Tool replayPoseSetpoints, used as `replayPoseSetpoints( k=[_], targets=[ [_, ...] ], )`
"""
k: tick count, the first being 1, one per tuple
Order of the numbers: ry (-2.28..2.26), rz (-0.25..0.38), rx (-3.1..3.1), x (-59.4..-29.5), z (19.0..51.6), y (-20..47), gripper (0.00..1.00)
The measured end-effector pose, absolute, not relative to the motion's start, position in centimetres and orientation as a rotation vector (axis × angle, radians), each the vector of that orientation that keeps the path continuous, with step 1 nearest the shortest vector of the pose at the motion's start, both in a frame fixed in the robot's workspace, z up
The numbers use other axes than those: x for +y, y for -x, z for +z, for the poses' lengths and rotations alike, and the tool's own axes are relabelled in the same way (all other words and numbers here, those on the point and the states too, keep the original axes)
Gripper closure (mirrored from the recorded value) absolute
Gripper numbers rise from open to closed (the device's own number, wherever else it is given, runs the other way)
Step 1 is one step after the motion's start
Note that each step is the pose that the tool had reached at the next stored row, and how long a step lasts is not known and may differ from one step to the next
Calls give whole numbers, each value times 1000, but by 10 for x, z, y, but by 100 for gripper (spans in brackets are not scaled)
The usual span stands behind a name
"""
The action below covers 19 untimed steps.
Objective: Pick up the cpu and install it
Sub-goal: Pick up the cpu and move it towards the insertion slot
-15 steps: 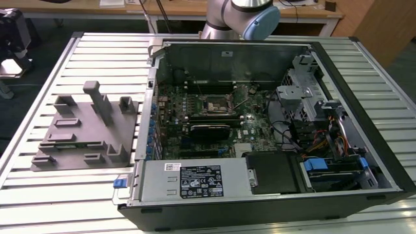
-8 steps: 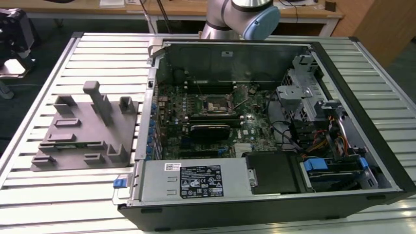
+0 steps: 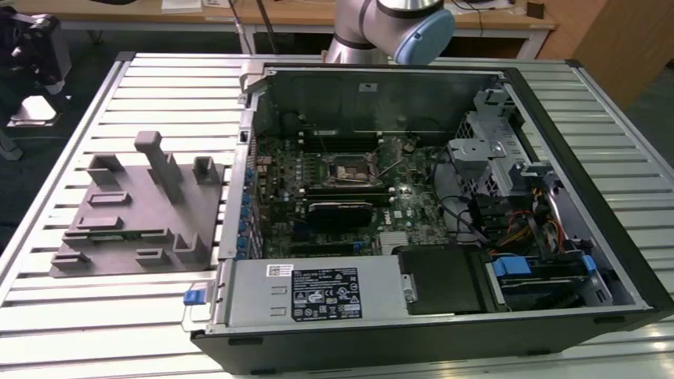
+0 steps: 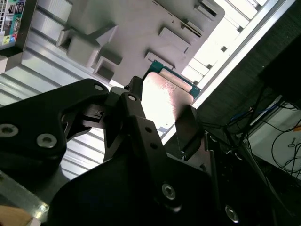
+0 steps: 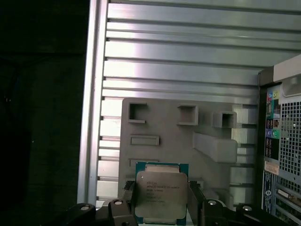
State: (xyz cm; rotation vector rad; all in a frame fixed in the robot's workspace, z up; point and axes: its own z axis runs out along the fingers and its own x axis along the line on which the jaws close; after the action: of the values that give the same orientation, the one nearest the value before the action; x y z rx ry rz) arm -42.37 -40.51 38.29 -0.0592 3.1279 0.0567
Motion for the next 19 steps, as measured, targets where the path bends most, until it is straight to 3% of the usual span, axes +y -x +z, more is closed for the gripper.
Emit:
replayPoseSetpoints(
  k=[19],
  targets=[
    [59,57,3129,-405,383,388,47]
  ],
)
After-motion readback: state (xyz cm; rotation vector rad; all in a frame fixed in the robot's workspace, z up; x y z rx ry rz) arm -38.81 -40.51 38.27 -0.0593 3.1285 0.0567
